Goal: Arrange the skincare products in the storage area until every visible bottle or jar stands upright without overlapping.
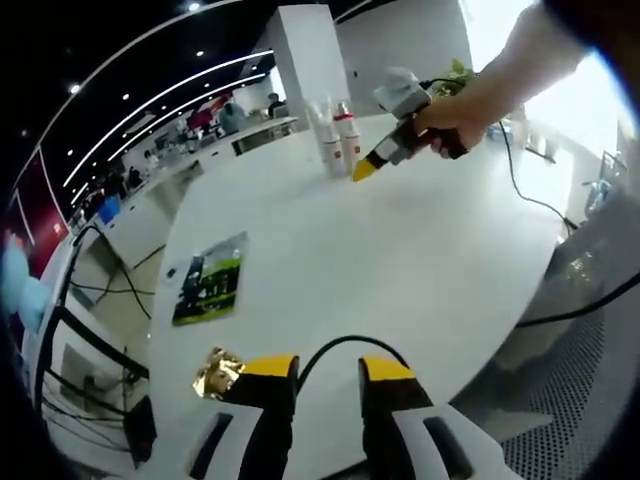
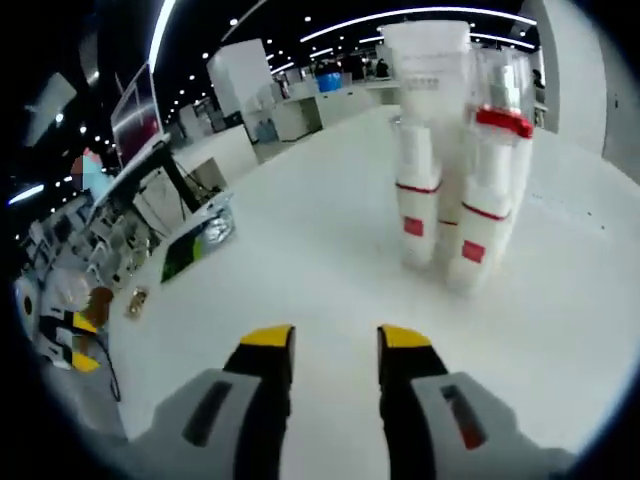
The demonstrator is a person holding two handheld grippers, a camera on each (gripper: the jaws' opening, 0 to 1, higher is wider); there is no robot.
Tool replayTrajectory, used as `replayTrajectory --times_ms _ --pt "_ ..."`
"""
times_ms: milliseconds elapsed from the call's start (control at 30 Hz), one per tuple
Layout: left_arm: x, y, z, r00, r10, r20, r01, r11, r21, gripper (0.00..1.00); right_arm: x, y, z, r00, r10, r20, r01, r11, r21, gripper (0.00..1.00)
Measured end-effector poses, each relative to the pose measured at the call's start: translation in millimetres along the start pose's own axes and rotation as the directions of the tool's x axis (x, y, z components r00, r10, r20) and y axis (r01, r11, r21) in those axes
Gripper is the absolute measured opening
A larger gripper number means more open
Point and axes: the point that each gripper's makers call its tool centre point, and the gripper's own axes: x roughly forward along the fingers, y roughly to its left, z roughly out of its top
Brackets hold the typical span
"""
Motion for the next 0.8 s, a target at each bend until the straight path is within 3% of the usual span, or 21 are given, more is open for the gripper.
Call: replayTrajectory --times_ms 133,300,533,633,667,800 --pt "1 -0.5 -1.7 1.000 -0.003 -0.007 0.003 1.000 -0.001 0.25 17 28 23.2 0.998 0.056 0.016 -0.056 0.998 -0.005 0.36" --pt "1 -1.8 -3.5 1.000 -0.009 -0.016 0.009 1.000 0.002 0.25 44 55 37.5 0.992 0.124 -0.016 -0.124 0.992 0.020 0.36" --pt "1 -2.4 -3.7 1.000 -0.015 -0.014 0.015 1.000 0.001 0.24 86 92 43.0 0.981 0.165 -0.104 -0.167 0.986 -0.010 0.37" --pt "1 -1.7 -3.1 1.000 -0.012 -0.009 0.012 1.000 -0.004 0.23 100 100 43.7 0.979 0.159 -0.128 -0.162 0.987 -0.012 0.37" --pt "1 -1.6 -3.0 1.000 -0.012 -0.009 0.012 1.000 -0.006 0.23 106 100 44.2 0.982 0.137 -0.134 -0.144 0.988 -0.048 0.37" --pt "1 -0.2 -2.4 1.000 -0.009 -0.003 0.009 1.000 -0.019 0.22 122 111 43.1 0.976 0.155 -0.154 -0.162 0.986 -0.034 0.37"
